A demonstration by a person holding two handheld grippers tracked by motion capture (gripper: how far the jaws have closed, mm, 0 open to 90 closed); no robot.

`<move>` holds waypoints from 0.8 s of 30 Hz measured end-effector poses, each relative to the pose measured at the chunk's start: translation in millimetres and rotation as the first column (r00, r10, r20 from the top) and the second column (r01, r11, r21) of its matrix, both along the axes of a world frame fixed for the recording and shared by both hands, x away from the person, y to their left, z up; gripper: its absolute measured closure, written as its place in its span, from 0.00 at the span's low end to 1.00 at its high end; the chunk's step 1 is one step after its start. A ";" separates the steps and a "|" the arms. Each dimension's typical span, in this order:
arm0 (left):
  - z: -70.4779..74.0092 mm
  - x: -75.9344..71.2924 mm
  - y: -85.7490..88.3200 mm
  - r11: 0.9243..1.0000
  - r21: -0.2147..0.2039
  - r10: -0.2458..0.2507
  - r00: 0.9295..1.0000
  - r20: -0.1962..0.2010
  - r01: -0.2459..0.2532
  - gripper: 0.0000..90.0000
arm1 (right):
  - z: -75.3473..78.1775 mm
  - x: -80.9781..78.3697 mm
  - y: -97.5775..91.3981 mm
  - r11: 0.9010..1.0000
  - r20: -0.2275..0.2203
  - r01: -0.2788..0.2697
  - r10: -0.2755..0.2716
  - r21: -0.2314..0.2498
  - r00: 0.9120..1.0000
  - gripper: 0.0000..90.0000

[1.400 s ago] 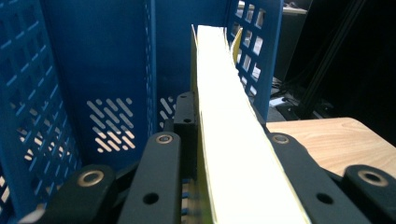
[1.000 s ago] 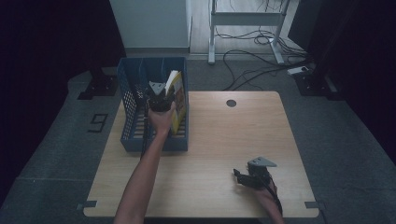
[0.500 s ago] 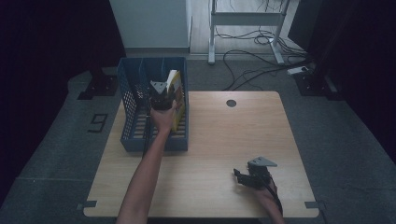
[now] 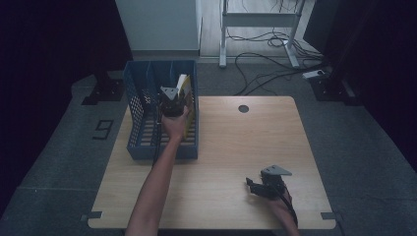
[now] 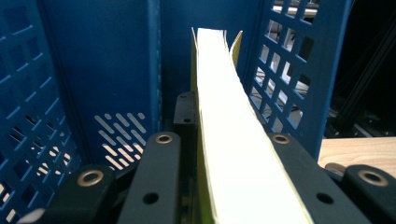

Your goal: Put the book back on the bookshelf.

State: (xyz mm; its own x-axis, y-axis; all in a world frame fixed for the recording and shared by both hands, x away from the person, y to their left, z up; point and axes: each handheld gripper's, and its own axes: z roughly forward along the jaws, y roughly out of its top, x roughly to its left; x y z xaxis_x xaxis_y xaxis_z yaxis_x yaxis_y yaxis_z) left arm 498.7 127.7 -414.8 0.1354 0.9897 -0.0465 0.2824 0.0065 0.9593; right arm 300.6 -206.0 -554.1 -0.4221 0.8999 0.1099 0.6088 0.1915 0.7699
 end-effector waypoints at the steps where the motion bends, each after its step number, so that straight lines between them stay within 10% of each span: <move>1: 0.2 -0.4 -0.6 1.000 0.003 0.006 1.000 0.007 -0.006 0.84 | 0.0 0.0 -0.1 1.000 0.000 0.000 0.000 0.001 1.000 0.32; 24: -5.7 -1.0 -4.0 0.998 0.030 0.062 0.997 0.040 -0.063 0.83 | 0.0 0.0 -0.1 1.000 0.000 0.000 0.000 0.001 1.000 0.32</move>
